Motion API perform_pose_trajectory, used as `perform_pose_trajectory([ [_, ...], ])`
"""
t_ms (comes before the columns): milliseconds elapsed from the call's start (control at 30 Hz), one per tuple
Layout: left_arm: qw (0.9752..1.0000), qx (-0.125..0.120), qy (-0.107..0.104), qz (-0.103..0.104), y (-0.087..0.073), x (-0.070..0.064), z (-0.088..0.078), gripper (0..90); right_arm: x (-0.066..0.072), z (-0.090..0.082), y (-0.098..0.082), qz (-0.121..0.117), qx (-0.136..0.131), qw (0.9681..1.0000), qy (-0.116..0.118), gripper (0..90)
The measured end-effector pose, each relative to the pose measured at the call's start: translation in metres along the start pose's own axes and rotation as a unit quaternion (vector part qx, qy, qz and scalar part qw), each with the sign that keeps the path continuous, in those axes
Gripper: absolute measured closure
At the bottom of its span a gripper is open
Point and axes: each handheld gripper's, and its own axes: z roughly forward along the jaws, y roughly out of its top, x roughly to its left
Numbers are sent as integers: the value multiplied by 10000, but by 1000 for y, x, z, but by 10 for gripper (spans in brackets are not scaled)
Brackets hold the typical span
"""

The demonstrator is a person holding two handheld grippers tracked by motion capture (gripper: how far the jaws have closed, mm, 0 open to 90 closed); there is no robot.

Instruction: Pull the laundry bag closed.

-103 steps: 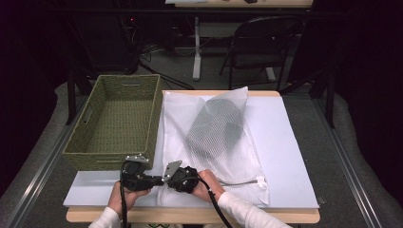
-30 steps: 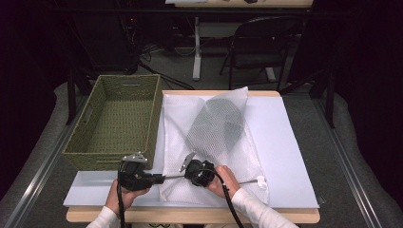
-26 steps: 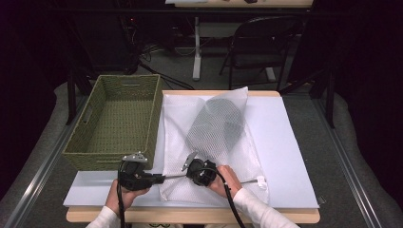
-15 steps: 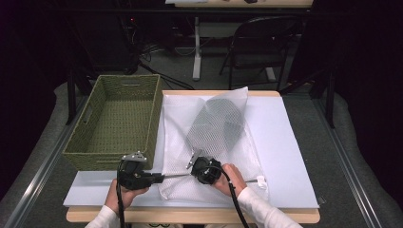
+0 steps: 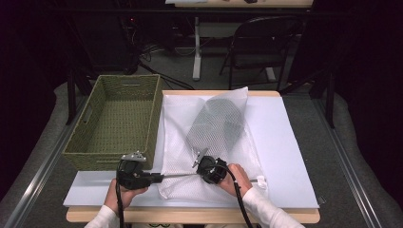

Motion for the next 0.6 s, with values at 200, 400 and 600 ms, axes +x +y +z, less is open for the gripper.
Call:
perform_pose_trajectory([
  [200,10000,-8,-12,-12,0,0,-1,860,-4,-2,-5,76,49,9999,-45,872],
  [400,10000,13,-31,-5,0,0,0,859,-8,-7,-13,249,43,9997,-45,872],
  [600,10000,35,-55,27,0,-1,1,860,-10,-9,-16,268,79,9996,-65,873],
])
